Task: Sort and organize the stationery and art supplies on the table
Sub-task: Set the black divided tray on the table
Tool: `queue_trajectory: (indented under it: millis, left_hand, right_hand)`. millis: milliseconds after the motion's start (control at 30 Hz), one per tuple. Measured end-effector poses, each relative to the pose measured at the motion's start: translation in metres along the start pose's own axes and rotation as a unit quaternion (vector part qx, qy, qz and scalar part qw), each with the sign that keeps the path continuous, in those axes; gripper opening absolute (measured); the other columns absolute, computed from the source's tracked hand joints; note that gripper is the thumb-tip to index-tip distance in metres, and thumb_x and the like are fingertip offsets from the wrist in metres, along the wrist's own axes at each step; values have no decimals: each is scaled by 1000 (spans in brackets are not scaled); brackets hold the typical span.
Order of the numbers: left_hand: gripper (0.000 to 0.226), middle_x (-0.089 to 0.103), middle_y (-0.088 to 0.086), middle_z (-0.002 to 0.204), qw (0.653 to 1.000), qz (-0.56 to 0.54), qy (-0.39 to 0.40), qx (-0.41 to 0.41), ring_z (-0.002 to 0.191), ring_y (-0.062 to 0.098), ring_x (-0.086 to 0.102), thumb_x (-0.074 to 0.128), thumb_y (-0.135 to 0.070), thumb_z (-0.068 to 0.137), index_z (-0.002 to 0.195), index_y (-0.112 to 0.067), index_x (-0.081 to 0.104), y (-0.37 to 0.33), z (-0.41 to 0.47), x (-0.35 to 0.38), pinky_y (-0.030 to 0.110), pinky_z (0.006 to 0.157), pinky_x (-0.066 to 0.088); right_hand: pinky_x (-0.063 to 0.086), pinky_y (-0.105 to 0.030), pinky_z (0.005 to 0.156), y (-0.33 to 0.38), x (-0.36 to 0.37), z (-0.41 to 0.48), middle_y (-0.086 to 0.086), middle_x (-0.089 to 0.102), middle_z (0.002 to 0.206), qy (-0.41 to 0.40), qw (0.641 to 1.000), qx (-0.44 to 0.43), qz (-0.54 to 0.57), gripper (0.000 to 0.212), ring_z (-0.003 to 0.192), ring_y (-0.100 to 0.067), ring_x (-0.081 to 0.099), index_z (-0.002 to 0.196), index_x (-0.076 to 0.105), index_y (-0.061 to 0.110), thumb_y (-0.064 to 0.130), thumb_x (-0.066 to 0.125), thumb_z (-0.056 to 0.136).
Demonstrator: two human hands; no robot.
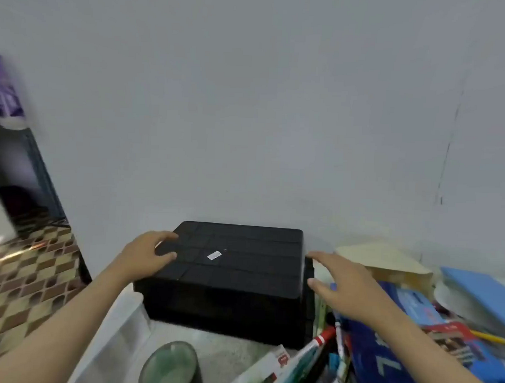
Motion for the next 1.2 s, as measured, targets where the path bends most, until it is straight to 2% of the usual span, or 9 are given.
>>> queue_trajectory:
  millis: [167, 300, 433, 500, 600, 767, 933, 1067, 1200]
  left_hand:
    - [50, 47, -12, 132, 994, -85, 73, -12, 123, 12, 41, 73, -28, 81, 125, -36, 50, 58, -8, 7, 29, 103, 32]
    - [48, 53, -10, 127, 976, -158, 147, -12, 111, 9, 54, 73, -12, 80, 111, -44, 53, 80, -10, 20, 17, 84, 44]
    - [56, 59, -8, 121, 973, -182, 140, -14, 110, 11, 57, 67, 3, 80, 105, -46, 58, 100, -7, 29, 18, 88, 44]
    - [59, 62, -9, 119, 974, -191, 118, -13, 113, 13, 57, 65, 7, 79, 102, -48, 59, 107, -5, 32, 24, 95, 43]
    - [58, 64, -10, 114, 972, -212, 101, -14, 112, 13, 58, 65, 8, 79, 99, -46, 62, 113, -5, 34, 28, 98, 44]
    - [48, 64, 1, 118, 966, -253, 53, 8, 95, 16, 62, 64, 2, 84, 109, -40, 60, 106, 0, 22, 8, 70, 48]
    - [61, 66, 9, 115, 957, -288, -16, -29, 110, 27, 60, 64, -20, 89, 139, -37, 35, 101, 11, 2, 44, 98, 46]
    - [75, 64, 9, 118, 945, -326, -29, -19, 111, 27, 59, 71, -31, 82, 138, -50, 24, 89, 18, -15, 44, 100, 44]
    - [113, 36, -1, 148, 959, -279, 20, 54, 135, 24, 36, 83, -59, 51, 132, -69, 5, 66, 15, -25, 43, 109, 35]
  right_hand:
    - [36, -24, 102, 17, 49, 0, 16, 36, 145, 50, 997, 20, 55, 59, 131, -5, 36, 140, 14, 54, 57, 45, 90]
    - [31, -13, 97, 23, 73, -4, 26, 33, 137, 61, 991, 53, 106, 63, 132, -3, 34, 134, 11, 56, 46, 55, 90]
    - [35, 1, 72, 22, 86, -6, 19, 53, 114, 39, 987, 96, 124, 61, 93, 6, 50, 132, 17, 51, 28, 57, 93]
    - [39, -1, 68, 21, 89, -7, 12, 59, 104, 15, 986, 110, 126, 59, 76, 3, 52, 135, 23, 47, 23, 57, 94]
    - [43, -9, 77, 21, 94, -10, 5, 59, 121, -17, 980, 120, 156, 55, 97, -8, 58, 129, 31, 51, 20, 58, 93]
    - [43, -23, 88, 28, 80, -5, 2, 60, 126, -110, 977, 105, 152, 52, 111, -17, 57, 125, 35, 52, 18, 58, 92]
    - [47, -30, 87, 46, 51, 6, 4, 56, 122, -153, 969, 93, 168, 77, 109, -23, 58, 135, 18, 55, 32, 70, 83]
    - [40, -38, 101, 62, 45, 18, -3, 36, 142, -73, 996, 31, 49, 119, 124, -22, 43, 140, -4, 59, 72, 74, 51]
    - [44, -39, 93, 55, 35, 26, -6, 42, 135, -85, 996, 11, -30, 112, 114, -25, 47, 140, -5, 60, 60, 75, 62]
Point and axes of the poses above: each hand's wrist, its own z-axis towards the middle knuckle, its own x-axis out of the palm, y = z × x, the point moved 6 cm from there along z, towards the middle knuckle
